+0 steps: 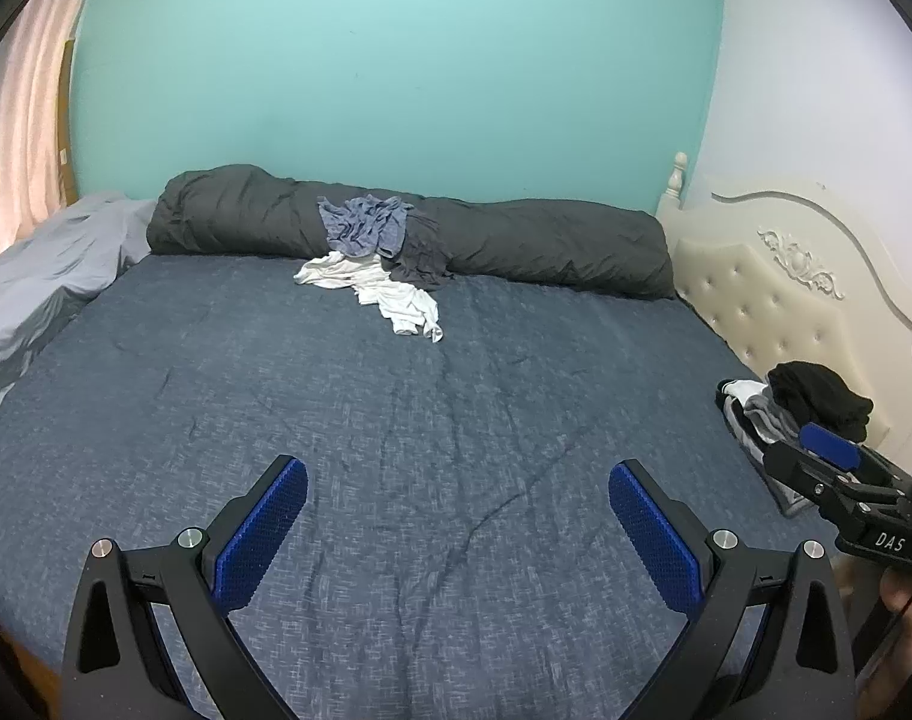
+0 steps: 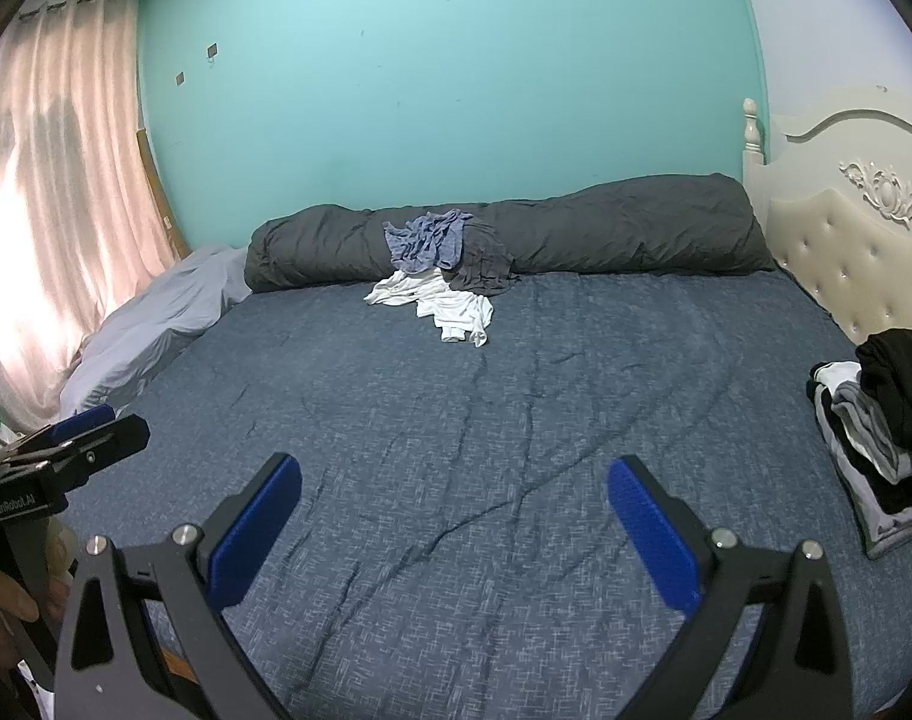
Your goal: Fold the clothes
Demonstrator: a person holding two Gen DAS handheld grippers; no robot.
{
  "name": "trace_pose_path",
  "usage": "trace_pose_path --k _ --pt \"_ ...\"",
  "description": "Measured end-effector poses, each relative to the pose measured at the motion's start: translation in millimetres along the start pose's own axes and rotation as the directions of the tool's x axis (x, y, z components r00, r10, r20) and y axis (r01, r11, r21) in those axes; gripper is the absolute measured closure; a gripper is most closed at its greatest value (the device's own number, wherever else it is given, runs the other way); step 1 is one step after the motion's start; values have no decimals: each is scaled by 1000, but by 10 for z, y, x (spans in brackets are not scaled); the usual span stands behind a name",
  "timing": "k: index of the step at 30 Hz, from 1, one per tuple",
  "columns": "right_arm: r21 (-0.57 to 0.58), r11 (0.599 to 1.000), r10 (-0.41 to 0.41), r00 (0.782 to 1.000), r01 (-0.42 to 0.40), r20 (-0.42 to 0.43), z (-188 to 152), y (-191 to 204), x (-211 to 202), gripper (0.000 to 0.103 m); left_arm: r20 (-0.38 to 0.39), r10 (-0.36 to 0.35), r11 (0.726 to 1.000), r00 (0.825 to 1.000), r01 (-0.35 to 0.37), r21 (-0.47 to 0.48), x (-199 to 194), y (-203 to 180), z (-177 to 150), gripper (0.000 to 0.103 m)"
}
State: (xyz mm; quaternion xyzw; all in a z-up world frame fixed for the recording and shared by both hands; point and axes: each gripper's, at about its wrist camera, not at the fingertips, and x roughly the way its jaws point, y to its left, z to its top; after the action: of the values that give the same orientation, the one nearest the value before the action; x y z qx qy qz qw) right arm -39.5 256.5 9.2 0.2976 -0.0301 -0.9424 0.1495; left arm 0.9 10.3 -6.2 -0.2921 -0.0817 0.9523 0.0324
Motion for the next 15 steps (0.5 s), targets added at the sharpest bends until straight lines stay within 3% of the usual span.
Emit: trace_pose_path --k 15 --pt "-2 1000 -3 1000 3 8 43 -12 -38 0 13 -7 1000 1000 7 3 -27 -13 37 0"
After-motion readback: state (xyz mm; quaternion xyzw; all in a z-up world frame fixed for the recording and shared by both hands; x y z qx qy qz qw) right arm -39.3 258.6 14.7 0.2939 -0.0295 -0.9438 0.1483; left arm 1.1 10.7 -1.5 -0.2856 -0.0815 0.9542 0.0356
